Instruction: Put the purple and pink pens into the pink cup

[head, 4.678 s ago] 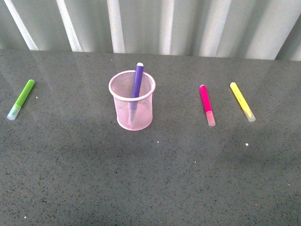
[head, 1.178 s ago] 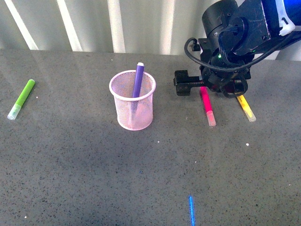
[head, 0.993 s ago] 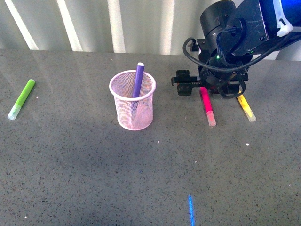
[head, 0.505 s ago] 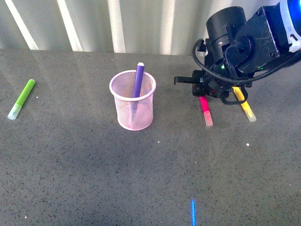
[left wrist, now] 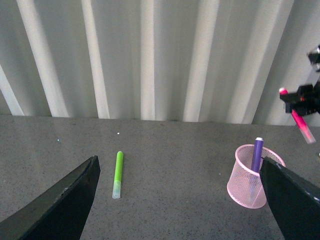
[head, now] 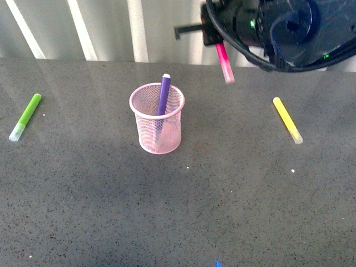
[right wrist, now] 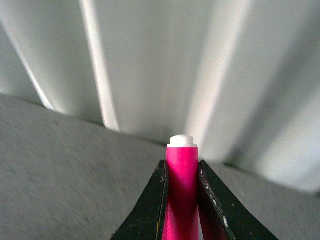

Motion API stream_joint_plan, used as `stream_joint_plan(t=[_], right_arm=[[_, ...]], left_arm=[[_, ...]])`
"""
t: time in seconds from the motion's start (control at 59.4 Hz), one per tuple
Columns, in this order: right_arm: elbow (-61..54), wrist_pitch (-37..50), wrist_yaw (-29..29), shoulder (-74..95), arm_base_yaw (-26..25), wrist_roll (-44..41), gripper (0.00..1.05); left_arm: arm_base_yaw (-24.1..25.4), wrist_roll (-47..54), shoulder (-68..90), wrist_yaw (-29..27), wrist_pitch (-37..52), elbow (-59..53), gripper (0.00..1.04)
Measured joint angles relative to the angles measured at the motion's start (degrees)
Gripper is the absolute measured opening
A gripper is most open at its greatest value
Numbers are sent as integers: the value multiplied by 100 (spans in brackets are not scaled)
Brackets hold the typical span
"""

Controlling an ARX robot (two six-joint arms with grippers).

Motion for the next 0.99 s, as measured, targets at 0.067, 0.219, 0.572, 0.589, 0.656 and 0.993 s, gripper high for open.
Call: stream_joint_plan(t=[0.067, 0.219, 0.572, 0.589, 0.656, 0.993], right_arm=[[-35, 470, -160, -155, 236, -188, 12], [4, 870, -175, -87, 664, -490, 12], [404, 1113, -52, 651, 1099, -369, 12], [422, 1121, -61, 671, 1115, -343, 12], [468, 1121, -33, 734, 1165, -254, 12], [413, 1132, 188, 778, 1167, 114, 12]], left_arm=[[0, 0, 0, 0, 0, 0, 98], [0, 0, 0, 2, 0, 0, 98], [0, 0, 0, 2, 0, 0, 98], [0, 0, 0, 0, 0, 0, 98], [0, 0, 0, 0, 0, 0, 98], [0, 0, 0, 2, 0, 0, 98]])
